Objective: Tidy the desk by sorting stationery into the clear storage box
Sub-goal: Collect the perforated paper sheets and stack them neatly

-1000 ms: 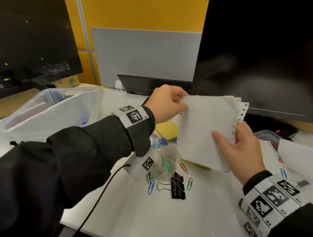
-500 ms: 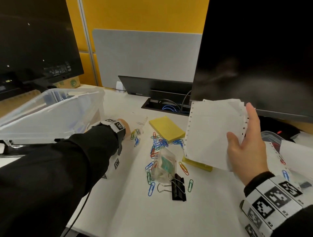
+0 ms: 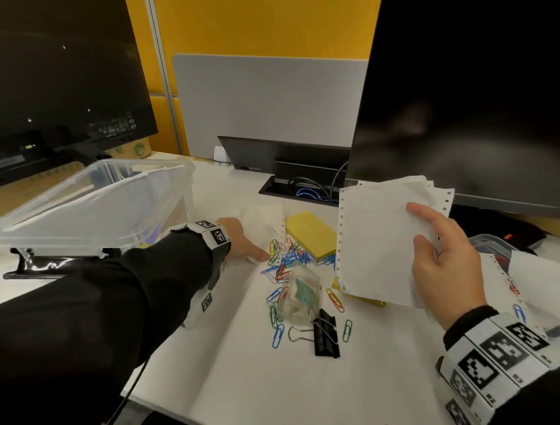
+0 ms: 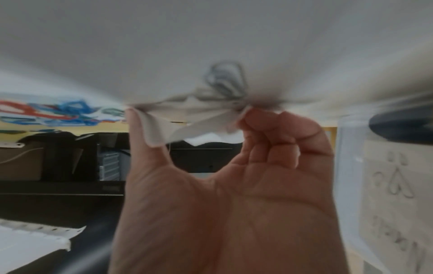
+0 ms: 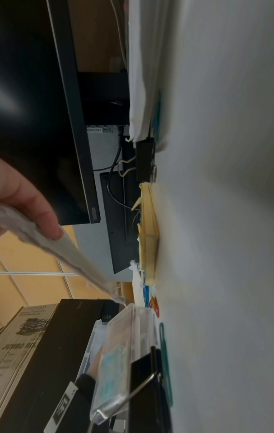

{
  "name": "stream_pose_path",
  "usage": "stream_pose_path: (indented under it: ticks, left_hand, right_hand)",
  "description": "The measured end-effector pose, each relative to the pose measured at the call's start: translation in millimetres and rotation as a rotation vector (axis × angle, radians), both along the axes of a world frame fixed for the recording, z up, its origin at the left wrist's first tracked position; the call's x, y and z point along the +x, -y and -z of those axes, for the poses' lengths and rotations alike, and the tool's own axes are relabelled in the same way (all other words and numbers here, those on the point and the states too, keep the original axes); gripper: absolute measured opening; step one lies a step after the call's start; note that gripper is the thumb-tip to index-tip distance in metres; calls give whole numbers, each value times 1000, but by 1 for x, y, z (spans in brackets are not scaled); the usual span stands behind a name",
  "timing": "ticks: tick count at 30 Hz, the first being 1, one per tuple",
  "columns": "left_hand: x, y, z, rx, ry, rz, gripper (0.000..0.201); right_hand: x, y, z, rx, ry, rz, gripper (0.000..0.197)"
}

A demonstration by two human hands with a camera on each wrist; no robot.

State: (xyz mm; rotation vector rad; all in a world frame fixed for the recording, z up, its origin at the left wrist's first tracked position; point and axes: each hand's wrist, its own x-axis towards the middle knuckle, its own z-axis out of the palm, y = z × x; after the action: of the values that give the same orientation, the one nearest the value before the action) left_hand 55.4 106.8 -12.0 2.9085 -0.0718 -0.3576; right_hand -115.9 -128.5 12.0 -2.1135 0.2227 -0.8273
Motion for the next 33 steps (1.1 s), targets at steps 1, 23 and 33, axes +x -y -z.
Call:
stream_pose_path:
  ticks: [1,23,33]
  left_hand:
    - [-1,1,0,2,32,18,78]
    - [-6,1,-4,-149,-32,-66,53]
    - [0,9,-42,-395,442,-125,32]
  right_hand:
    - [0,0,0,1,0,1,42]
    - [-1,1,0,25,-54,-13,46]
    - [-1,2,1,40,-51,-11,47]
